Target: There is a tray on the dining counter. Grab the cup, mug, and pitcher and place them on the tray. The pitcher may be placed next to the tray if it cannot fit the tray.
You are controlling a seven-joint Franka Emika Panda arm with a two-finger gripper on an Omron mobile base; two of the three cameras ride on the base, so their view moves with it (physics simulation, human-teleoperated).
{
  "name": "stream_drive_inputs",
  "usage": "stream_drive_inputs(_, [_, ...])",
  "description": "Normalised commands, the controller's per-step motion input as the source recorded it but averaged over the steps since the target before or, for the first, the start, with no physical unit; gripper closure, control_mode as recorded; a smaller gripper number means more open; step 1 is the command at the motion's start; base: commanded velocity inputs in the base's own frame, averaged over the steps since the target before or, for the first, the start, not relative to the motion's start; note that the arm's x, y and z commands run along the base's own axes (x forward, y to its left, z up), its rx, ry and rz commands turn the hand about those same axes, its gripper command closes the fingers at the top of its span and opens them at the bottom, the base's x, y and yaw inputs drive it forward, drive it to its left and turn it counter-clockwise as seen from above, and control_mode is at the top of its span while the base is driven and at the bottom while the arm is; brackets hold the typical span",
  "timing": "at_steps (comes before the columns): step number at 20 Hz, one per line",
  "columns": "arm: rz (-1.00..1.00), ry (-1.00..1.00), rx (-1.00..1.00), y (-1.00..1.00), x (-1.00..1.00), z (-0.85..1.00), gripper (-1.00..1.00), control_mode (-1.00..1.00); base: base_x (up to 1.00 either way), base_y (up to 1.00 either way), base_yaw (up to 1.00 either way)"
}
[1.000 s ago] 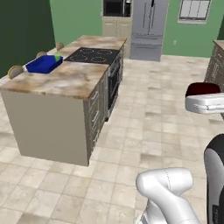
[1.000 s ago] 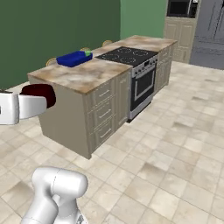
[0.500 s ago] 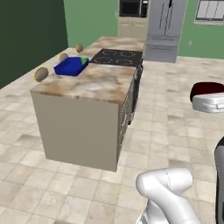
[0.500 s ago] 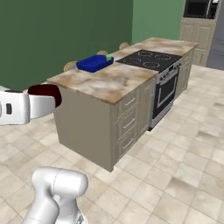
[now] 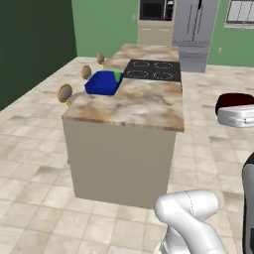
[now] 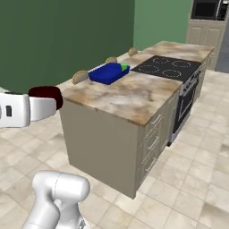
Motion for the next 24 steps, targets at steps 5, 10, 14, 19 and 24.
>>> stream_drive_inputs(5, [0.00,0.00,0.00,0.00,0.00,0.00,1.00,1.00,1.00,1.00,-0.16])
stream_drive_inputs(10, [0.00,0.00,0.00,0.00,0.00,0.00,1.00,1.00,0.98,1.00,-0.16])
stream_drive_inputs(14, [0.00,0.00,0.00,0.00,0.00,0.00,1.00,1.00,0.57,0.95,-0.34])
stream_drive_inputs(19, [0.00,0.00,0.00,0.00,0.00,0.00,1.00,1.00,0.41,0.86,-0.42])
stream_drive_inputs(24, [0.00,0.00,0.00,0.00,0.00,0.00,1.00,1.00,0.70,0.44,-0.29])
